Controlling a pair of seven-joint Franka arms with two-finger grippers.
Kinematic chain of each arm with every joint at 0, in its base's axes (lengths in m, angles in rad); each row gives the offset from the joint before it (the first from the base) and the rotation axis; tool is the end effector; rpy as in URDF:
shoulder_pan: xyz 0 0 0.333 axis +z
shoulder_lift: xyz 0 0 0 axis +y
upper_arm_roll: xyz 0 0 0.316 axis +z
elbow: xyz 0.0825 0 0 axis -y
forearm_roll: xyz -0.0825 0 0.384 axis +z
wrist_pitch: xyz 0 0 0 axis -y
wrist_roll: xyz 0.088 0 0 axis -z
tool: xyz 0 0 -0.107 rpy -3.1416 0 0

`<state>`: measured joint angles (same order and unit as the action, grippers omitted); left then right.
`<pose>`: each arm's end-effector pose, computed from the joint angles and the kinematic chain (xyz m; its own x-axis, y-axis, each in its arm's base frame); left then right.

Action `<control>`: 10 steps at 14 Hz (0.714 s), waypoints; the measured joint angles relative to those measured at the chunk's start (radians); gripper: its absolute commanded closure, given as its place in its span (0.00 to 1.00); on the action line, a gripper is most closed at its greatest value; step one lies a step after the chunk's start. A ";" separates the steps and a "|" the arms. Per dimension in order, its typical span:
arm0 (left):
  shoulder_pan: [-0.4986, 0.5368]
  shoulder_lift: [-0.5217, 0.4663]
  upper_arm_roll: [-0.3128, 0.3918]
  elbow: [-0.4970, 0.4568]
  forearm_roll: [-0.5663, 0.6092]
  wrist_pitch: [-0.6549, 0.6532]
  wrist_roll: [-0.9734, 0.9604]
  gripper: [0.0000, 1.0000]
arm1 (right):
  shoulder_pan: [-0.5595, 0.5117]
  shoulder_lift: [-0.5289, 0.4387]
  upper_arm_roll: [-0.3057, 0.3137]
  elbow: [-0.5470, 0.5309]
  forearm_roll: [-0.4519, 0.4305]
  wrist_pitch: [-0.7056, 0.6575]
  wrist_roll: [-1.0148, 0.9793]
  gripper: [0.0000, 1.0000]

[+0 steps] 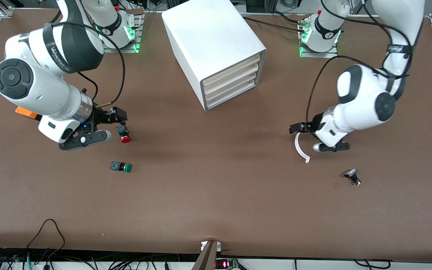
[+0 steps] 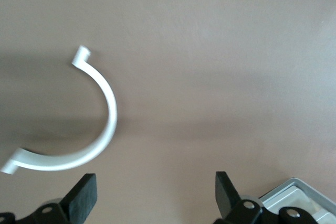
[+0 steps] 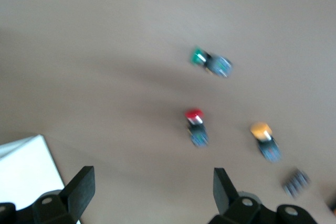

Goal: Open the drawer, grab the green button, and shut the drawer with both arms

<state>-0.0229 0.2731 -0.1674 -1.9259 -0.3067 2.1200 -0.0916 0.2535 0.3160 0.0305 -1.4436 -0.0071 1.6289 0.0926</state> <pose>0.5917 -0.1235 0.3470 0.9901 0.0583 -0.1279 0.0921 -0.9565 0.2770 0.6177 0.1769 0.4992 0.9735 0.1880 -0.1299 0.1908 -0.9816 0.0096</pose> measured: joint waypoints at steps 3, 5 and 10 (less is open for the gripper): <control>0.023 -0.093 0.011 0.052 0.183 -0.104 0.033 0.01 | -0.057 -0.056 -0.002 -0.001 -0.048 -0.049 0.016 0.00; 0.023 -0.162 0.015 0.086 0.240 -0.202 0.034 0.01 | -0.091 -0.087 0.004 -0.001 -0.058 -0.051 0.016 0.00; 0.023 -0.253 0.074 0.237 0.304 -0.452 0.040 0.00 | -0.194 -0.107 0.025 -0.001 -0.080 -0.047 0.006 0.00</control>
<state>0.0004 0.0197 -0.0937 -1.6886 -0.0026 1.6682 -0.0515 0.0593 0.2087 0.0560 -1.4449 -0.0875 1.5818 0.0982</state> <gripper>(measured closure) 0.000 0.000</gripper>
